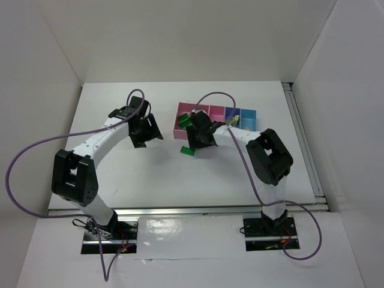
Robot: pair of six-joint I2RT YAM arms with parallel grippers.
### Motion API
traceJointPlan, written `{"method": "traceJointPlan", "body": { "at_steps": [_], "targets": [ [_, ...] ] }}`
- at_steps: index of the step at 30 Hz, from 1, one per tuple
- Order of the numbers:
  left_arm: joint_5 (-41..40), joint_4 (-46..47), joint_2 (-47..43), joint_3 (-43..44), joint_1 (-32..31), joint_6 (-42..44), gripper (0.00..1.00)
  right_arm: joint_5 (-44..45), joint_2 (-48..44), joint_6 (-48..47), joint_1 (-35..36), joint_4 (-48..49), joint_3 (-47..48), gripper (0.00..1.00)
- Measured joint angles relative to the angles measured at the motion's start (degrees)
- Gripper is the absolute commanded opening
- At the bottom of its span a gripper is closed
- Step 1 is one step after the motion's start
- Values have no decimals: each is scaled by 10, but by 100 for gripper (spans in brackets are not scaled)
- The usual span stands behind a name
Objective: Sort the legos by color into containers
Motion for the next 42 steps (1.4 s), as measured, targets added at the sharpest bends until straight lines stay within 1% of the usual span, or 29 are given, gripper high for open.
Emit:
{"method": "traceJointPlan", "body": {
  "at_steps": [4, 5, 7, 8, 9, 11, 15, 18, 22, 23, 25, 26, 27, 28, 29, 30, 31, 32, 34, 35, 36, 38, 41, 42],
  "targets": [
    [0, 0, 0, 0, 2, 2, 80, 9, 1, 14, -11, 10, 0, 56],
    [1, 0, 0, 0, 3, 2, 80, 10, 2, 15, -13, 10, 0, 49],
    [2, 0, 0, 0, 5, 4, 80, 12, 5, 18, -14, 12, 0, 40],
    [2, 0, 0, 0, 5, 5, 80, 14, 5, 20, -14, 12, 0, 34],
    [3, 0, 0, 0, 6, 6, 80, 15, 5, 22, -14, 12, 0, 32],
    [4, 0, 1, 0, 6, 13, 80, 16, 4, 22, -14, 12, 0, 31],
    [9, 0, 3, 0, 6, 16, 80, 21, -17, 25, -11, 7, -17, 31],
    [15, 0, 5, 0, 6, 19, 81, 34, -70, 33, -4, -13, -38, 31],
    [19, 0, 10, 0, 2, 33, 86, 65, -150, 40, 2, -18, -40, 31],
    [19, 0, 11, 0, -1, 35, 88, 73, -163, 41, 1, -18, -36, 32],
    [19, 1, 13, 0, -12, 43, 88, 81, -169, 41, -3, -19, -18, 33],
    [20, 2, 15, 0, -20, 45, 88, 83, -161, 41, -9, -19, 3, 33],
    [21, 4, 18, 0, -30, 46, 89, 83, -145, 41, -15, -20, 24, 36],
    [23, 6, 22, 0, -39, 47, 89, 82, -123, 41, -23, -22, 56, 58],
    [25, 8, 27, 0, -47, 47, 89, 81, -102, 39, -29, -17, 82, 72],
    [28, 9, 31, 0, -54, 47, 89, 78, -74, 40, -35, -16, 110, 80],
    [34, 9, 36, 0, -60, 47, 89, 76, -44, 37, -40, -21, 141, 83],
    [39, 9, 40, 0, -65, 47, 89, 73, -19, 37, -44, -23, 164, 83],
    [43, 8, 42, 0, -67, 46, 89, 70, 14, 32, -50, -23, 184, 77],
    [43, 7, 43, 0, -67, 44, 87, 68, 17, 28, -50, -24, 174, 73],
    [42, 7, 43, 0, -65, 44, 87, 65, 14, 24, -50, -23, 158, 67],
    [42, 5, 42, 0, -59, 41, 86, 54, -5, 12, -44, -17, 115, 63],
    [42, 8, 36, -19, -33, 28, 86, 27, -61, -21, -24, 1, 27, 64],
    [41, 8, 30, -28, -23, 25, 86, 17, -78, -32, -18, 6, 10, 69]
  ]
}}
